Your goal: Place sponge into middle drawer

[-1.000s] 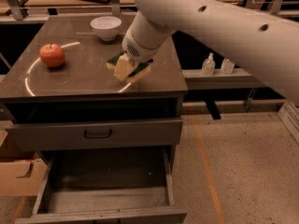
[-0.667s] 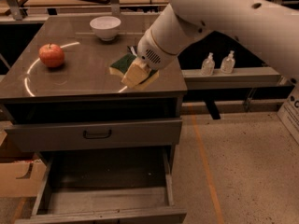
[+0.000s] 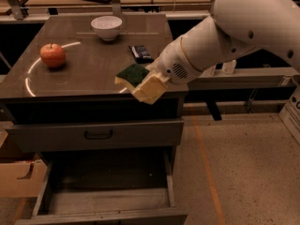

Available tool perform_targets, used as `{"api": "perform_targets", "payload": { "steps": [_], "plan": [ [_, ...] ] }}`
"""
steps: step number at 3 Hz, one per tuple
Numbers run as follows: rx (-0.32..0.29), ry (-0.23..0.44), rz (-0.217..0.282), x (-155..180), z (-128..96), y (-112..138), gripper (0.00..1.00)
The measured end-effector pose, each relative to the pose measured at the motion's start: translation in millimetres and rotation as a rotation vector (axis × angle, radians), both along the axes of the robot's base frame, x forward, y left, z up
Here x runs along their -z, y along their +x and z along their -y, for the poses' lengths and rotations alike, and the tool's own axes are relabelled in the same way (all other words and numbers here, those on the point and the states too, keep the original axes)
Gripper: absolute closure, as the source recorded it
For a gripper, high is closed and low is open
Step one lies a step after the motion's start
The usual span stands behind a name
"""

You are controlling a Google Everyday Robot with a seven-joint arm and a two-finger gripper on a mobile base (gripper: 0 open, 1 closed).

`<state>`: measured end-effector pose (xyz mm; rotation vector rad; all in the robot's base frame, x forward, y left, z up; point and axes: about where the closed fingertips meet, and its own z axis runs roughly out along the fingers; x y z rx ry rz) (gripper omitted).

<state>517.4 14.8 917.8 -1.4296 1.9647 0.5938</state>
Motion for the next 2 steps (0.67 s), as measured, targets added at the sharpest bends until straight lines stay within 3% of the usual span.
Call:
{"api": "perform_targets", "payload": {
  "steps": [1,2],
  "plan": [
    [-0.021,0.014,-0.016,15,-19,-18,1.0],
    [-0.092,0.054,-0.103,75,-50,-61,1.0]
  ]
}}
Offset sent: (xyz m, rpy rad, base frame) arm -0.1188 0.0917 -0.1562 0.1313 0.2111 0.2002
